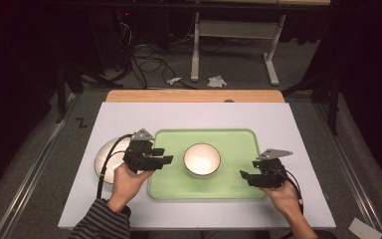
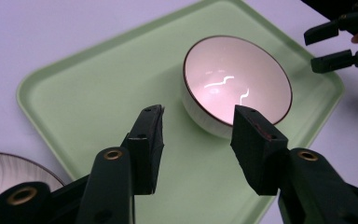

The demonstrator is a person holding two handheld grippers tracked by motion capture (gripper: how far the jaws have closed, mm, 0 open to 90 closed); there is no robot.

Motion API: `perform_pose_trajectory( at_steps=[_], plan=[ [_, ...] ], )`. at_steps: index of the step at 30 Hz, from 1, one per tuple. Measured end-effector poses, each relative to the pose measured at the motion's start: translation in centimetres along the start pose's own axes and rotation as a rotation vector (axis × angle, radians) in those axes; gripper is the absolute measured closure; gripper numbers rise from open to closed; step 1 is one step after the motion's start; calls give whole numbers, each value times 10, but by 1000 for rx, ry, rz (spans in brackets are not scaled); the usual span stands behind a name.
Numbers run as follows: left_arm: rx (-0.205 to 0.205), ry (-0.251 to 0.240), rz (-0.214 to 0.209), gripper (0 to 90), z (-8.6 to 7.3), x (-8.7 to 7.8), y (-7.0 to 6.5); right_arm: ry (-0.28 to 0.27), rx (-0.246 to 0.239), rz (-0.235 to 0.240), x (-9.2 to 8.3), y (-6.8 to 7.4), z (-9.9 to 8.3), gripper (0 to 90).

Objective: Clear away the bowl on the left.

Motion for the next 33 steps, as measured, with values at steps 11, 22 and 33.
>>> perform_pose_trajectory(
  at_steps=[11,22,33],
  plan=[
    [8,26,-1,530,-17,-7,2,1,-24,13,2,5,3,403],
    [45,77,17,517,-35,0,2,8,-12,34,2,11,6,449],
    [86,134,57,508,-47,9,7,14,-12,47,4,13,6,446]
  ],
)
Point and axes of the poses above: each handheld gripper's, and its own axes: x roughly forward along the jaws, z roughly out of its top, y roughly to its left, the point moved 2 cm from there along x, roughly forward along the jaws, and after that the axes turned 8 degrees about -x, right-handed, at the moved point
